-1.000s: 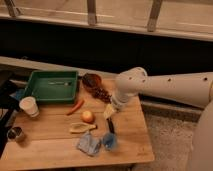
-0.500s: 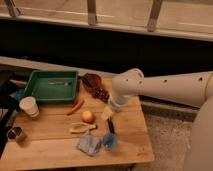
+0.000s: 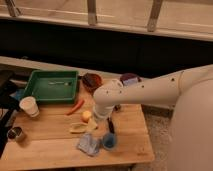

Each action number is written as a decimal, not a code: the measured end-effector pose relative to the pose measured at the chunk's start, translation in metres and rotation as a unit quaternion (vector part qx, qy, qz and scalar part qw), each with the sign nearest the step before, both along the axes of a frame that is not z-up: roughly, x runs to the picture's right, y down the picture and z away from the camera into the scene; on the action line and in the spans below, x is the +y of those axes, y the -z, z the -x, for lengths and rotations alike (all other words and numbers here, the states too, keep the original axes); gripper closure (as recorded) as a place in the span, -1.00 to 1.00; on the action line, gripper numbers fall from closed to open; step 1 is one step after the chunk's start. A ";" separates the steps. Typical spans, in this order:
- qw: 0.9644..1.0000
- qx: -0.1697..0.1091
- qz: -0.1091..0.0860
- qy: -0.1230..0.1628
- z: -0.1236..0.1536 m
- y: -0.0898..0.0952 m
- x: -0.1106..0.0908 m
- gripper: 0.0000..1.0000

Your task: Place towel in table surface

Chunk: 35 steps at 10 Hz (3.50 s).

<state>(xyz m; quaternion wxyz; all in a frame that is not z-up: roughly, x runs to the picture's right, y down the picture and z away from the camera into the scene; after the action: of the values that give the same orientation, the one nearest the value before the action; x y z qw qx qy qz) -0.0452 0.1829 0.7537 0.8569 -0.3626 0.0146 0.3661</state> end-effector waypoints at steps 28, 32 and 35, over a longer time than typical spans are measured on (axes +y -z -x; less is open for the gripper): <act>0.999 -0.039 -0.017 0.007 0.027 0.031 0.044 -0.60; 0.998 -0.056 -0.003 0.010 0.039 0.015 0.053 -0.60; 0.998 -0.068 0.012 0.011 0.045 0.004 0.057 -0.60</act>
<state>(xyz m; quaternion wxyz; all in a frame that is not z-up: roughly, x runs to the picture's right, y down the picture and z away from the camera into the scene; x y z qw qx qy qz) -0.0907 0.2403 0.7498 0.8556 -0.3966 -0.0350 0.3308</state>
